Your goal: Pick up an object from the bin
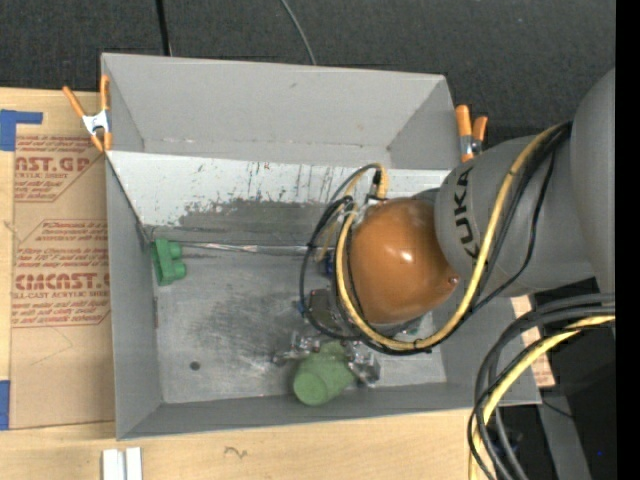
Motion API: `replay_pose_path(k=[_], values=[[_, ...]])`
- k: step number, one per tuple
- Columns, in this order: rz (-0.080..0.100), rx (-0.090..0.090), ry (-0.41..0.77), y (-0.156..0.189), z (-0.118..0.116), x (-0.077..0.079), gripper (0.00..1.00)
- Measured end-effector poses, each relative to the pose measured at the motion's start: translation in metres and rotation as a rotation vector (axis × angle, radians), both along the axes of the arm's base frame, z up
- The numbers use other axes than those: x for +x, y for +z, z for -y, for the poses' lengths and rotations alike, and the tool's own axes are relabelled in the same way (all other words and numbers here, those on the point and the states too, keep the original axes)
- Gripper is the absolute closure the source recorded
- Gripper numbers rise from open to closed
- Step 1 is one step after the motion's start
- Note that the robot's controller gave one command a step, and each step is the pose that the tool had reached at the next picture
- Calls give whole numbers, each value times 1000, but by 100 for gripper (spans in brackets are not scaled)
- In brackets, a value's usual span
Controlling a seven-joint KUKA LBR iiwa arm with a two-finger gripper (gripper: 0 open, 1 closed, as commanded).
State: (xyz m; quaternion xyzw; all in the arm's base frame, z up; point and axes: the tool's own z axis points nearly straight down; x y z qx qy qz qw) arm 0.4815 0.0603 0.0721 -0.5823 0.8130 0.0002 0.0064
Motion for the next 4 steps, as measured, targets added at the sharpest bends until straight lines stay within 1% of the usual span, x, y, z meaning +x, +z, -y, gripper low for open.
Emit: replay_pose_path(k=[1, 2, 3, 4], values=[[6, 4, 1, 2, -2, 2, 100], [-8, -5, 0, 26, -4, 2, 100], [-8, -5, -1, 57, -5, 2, 100], [-4, -5, -3, 116, -7, 3, 100]])
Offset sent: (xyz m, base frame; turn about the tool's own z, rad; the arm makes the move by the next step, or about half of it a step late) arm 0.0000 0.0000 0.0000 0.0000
